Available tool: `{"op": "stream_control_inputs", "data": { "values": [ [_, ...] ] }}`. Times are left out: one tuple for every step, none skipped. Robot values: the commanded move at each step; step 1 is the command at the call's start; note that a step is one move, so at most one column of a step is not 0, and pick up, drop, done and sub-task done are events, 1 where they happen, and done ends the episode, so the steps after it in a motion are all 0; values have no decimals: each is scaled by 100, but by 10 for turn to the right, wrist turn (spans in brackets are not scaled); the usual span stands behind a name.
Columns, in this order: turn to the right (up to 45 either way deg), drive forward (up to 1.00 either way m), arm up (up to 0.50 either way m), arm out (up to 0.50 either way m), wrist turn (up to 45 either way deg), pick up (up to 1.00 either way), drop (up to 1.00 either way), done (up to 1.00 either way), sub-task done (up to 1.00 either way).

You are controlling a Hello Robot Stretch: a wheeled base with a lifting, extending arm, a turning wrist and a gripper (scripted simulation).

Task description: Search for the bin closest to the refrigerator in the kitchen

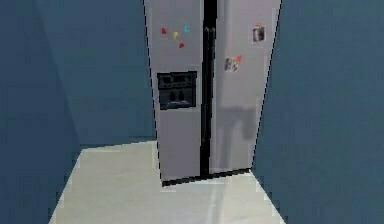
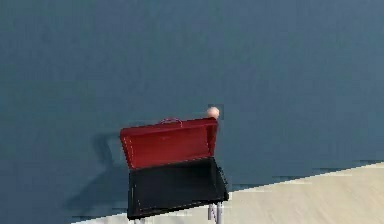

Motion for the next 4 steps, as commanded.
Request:
{"op": "stream_control_inputs", "data": {
  "values": [
    [0, 20, 0, 0, 0, 0, 0, 0, 0],
    [-90, 0, 0, 0, 0, 0, 0, 0, 0],
    [0, 45, 0, 0, 0, 0, 0, 0, 0],
    [-450, 0, 0, 0, 0, 0, 0, 0, 0]
  ]
}}
